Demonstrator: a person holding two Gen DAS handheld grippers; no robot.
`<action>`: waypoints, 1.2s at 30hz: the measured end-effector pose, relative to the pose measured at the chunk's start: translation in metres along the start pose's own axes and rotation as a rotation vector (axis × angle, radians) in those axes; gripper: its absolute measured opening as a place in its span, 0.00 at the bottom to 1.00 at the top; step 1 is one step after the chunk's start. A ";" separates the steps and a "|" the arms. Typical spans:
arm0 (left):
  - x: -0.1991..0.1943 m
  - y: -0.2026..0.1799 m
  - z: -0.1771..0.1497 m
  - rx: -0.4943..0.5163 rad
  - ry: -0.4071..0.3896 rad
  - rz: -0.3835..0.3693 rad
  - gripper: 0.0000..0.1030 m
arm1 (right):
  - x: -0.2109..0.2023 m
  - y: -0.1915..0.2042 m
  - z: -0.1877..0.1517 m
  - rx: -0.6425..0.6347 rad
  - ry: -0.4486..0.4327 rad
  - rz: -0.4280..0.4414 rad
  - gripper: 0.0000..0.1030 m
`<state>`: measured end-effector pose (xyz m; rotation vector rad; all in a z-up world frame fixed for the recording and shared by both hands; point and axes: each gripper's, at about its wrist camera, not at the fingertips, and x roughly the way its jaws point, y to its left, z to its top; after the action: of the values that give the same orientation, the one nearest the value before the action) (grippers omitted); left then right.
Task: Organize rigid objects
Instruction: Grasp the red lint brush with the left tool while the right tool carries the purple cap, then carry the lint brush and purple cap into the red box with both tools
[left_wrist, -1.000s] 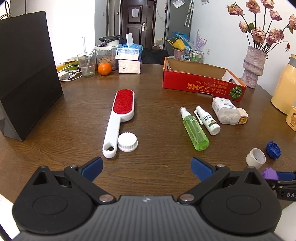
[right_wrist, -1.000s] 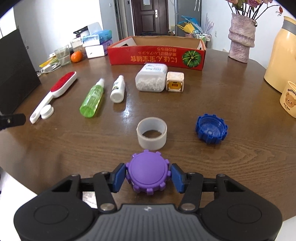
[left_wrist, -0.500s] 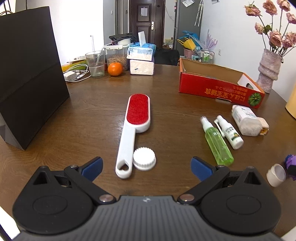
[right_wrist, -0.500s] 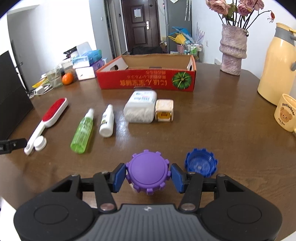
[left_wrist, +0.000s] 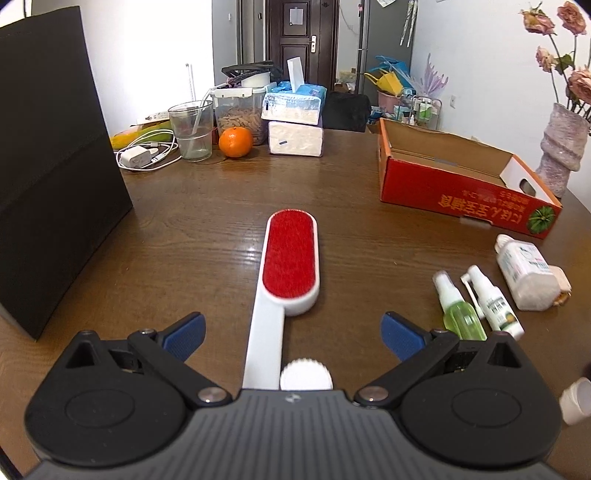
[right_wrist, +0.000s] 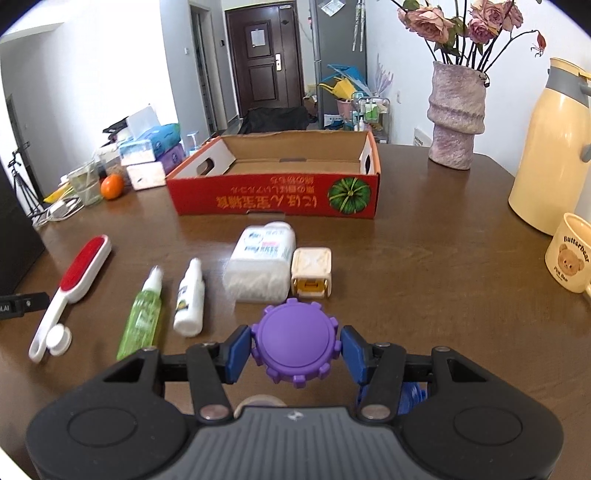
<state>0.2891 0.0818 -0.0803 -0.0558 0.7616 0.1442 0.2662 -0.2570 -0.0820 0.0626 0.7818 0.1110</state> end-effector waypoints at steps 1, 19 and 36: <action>0.004 0.000 0.003 -0.001 0.003 0.003 1.00 | 0.002 -0.001 0.004 0.002 -0.004 -0.004 0.51; 0.087 0.007 0.040 -0.064 0.082 0.040 0.96 | 0.039 -0.008 0.060 0.051 -0.052 -0.036 0.51; 0.115 -0.006 0.038 -0.030 0.117 0.072 0.55 | 0.062 -0.002 0.077 0.049 -0.040 -0.018 0.51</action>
<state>0.3985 0.0922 -0.1321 -0.0654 0.8788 0.2226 0.3639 -0.2529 -0.0710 0.1040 0.7455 0.0735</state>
